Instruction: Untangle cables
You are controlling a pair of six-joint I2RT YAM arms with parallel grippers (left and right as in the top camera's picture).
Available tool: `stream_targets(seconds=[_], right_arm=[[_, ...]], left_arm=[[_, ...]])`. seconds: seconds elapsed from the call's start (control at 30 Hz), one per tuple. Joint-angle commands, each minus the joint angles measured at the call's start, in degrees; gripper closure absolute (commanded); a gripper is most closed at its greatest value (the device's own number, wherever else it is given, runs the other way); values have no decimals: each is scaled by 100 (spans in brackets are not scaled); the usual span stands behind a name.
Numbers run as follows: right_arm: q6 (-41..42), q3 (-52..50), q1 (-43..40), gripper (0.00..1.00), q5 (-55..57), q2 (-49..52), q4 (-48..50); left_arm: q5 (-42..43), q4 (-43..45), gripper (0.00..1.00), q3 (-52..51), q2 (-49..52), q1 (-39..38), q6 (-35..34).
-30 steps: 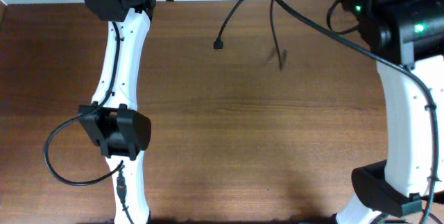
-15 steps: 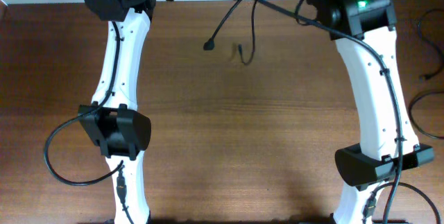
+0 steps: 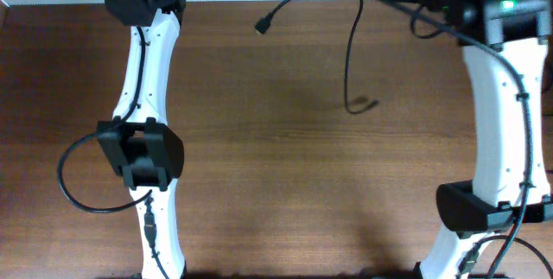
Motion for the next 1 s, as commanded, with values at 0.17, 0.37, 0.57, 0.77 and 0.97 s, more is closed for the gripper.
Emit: stream_targets(seconds=[0.17,0.37,0.57,0.77,0.97], right_arm=[[-55,-81,-3351,96,2277,-35,22],[-76,-81,-3373,96,1224,-247,-144],[-76,-81,-1978,96,1158,-284,-361],[-98,-79,-94,96,1158,-610,-210],[-527,-81,1172,96,1228,-881,-149]], left_arm=[[9,122,100,173,-557,1971,-586],[9,157,100,173,-590,1738,-584],[9,417,100,173,-588,966,-476],[9,424,99,166,-588,612,-219],[9,431,99,166,-492,459,-203]])
